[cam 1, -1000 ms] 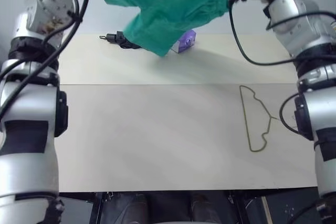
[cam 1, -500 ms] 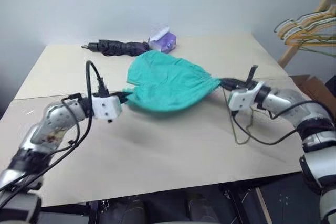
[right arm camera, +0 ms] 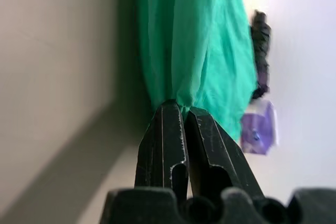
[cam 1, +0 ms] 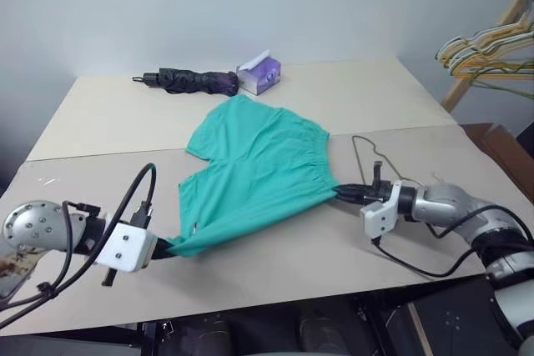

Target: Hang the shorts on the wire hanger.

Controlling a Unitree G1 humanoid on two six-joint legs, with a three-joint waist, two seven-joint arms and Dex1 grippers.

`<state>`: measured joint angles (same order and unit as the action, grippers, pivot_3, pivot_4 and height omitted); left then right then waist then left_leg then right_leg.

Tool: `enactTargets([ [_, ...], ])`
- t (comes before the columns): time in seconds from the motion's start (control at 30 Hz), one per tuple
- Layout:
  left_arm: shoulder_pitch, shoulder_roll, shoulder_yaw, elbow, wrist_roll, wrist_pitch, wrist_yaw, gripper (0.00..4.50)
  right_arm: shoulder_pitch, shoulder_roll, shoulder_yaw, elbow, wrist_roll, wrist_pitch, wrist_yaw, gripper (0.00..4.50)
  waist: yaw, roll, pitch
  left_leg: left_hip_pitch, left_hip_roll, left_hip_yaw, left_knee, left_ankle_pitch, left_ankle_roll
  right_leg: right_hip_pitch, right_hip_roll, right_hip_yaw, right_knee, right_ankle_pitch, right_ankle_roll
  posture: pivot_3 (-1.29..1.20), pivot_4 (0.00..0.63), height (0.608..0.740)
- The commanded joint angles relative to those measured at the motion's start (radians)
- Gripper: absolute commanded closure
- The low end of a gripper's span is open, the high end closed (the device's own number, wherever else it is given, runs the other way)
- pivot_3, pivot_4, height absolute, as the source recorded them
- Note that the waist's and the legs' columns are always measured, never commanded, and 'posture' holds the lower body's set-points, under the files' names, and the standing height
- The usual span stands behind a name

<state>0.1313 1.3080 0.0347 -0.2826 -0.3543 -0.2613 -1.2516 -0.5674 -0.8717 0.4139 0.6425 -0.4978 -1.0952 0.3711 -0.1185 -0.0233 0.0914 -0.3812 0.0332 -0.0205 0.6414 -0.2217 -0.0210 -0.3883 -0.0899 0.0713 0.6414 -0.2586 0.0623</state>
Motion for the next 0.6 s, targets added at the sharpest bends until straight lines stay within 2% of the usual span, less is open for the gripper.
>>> enactTargets([
  [0.03, 0.082, -0.003, 0.109, -0.114, -0.061, 0.072, -0.027, 4.47, 0.074, -0.06, -0.054, -0.126, 0.101, 0.021, 0.054, 4.5, 0.004, 0.0, 0.002, 0.001, 0.0, 0.0, 0.0, 0.0, 0.0, 0.001, 0.0, 0.0, 0.0, 0.0, 0.0, -0.03, 0.107, 0.74],
  [0.23, 0.27, -0.044, 0.238, -0.235, -0.126, 0.141, -0.126, 4.47, 0.217, -0.107, -0.08, -0.309, 0.196, 0.056, 0.119, 4.5, 0.015, -0.001, 0.013, 0.008, 0.001, 0.003, 0.0, 0.0, 0.0, 0.005, 0.001, 0.001, 0.002, -0.002, -0.003, -0.02, 0.119, 0.74],
  [0.4, 0.304, -0.087, 0.277, -0.25, -0.102, 0.161, -0.152, 4.47, 0.291, -0.139, -0.095, -0.407, 0.267, 0.093, 0.183, 4.5, 0.031, -0.001, 0.016, 0.008, 0.001, 0.004, 0.0, 0.0, 0.0, 0.004, 0.0, 0.002, 0.002, -0.002, -0.003, -0.02, 0.126, 0.74],
  [0.5, 0.301, -0.104, 0.279, -0.232, -0.099, 0.174, -0.168, 3.81, 0.341, -0.195, -0.075, -0.47, 0.375, 0.123, 0.271, 3.61, 0.049, -0.002, 0.019, 0.008, 0.001, 0.005, 0.0, -0.001, 0.002, 0.005, 0.0, 0.002, 0.0, -0.003, -0.003, -0.01, 0.132, 0.74],
  [0.6, 0.286, -0.109, 0.302, -0.205, -0.128, 0.19, -0.203, 2.91, 0.377, -0.237, -0.082, -0.531, 0.445, 0.169, 0.338, 2.62, 0.056, -0.003, 0.021, 0.008, 0.001, 0.005, 0.0, -0.002, 0.003, 0.004, 0.0, 0.002, 0.0, -0.004, -0.003, 0.0, 0.134, 0.74],
])
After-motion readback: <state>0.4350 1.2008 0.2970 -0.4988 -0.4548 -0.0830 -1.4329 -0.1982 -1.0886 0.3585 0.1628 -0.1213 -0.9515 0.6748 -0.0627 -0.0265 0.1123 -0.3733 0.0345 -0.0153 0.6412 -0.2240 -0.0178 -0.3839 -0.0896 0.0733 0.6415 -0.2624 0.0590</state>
